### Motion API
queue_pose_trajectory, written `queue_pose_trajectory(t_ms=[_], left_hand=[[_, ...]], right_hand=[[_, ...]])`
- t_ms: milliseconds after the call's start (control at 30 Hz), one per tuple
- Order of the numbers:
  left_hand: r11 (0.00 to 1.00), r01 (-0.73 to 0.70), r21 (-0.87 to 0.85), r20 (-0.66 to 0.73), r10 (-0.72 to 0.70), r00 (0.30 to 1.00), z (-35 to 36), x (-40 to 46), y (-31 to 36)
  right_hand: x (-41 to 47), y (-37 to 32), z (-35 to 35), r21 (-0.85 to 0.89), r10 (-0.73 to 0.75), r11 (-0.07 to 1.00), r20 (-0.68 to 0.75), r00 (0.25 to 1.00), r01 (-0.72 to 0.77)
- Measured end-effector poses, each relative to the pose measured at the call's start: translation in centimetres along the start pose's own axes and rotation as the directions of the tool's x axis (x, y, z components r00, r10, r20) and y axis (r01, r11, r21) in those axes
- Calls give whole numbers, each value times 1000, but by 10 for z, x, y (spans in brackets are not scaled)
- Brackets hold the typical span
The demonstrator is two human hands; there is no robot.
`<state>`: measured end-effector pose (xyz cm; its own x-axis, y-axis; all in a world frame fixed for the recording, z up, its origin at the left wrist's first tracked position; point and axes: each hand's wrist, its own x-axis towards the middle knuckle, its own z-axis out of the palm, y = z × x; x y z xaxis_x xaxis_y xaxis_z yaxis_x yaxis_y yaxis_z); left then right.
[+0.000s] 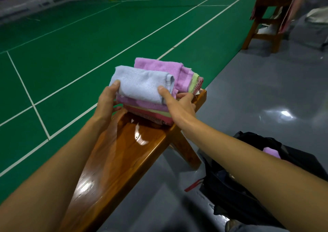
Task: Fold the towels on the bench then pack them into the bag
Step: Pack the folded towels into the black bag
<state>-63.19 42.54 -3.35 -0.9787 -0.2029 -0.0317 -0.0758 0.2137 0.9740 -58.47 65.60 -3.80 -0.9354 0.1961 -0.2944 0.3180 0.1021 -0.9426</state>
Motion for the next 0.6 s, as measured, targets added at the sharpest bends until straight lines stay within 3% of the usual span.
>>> queue_pose_trajectory(t_ms=[133, 333, 467, 600], left_hand=[[992, -101, 72, 45, 98, 994, -12, 5, 13], [984, -22, 179, 105, 3, 994, -14, -1, 27], [941, -208, 267, 63, 199, 978, -9, -9, 36], [909, -275, 315, 95, 258, 961, -4, -11, 53]], right_hand=[[-2, -2, -12, -32, -30, 999, 19, 999, 31], [-9, -11, -5, -29, -46, 998, 28, 999, 47], [-11, -18, -1, -71, -33, 997, 13, 999, 34], [-11, -23, 0, -172, -34, 985, -94, 995, 18]])
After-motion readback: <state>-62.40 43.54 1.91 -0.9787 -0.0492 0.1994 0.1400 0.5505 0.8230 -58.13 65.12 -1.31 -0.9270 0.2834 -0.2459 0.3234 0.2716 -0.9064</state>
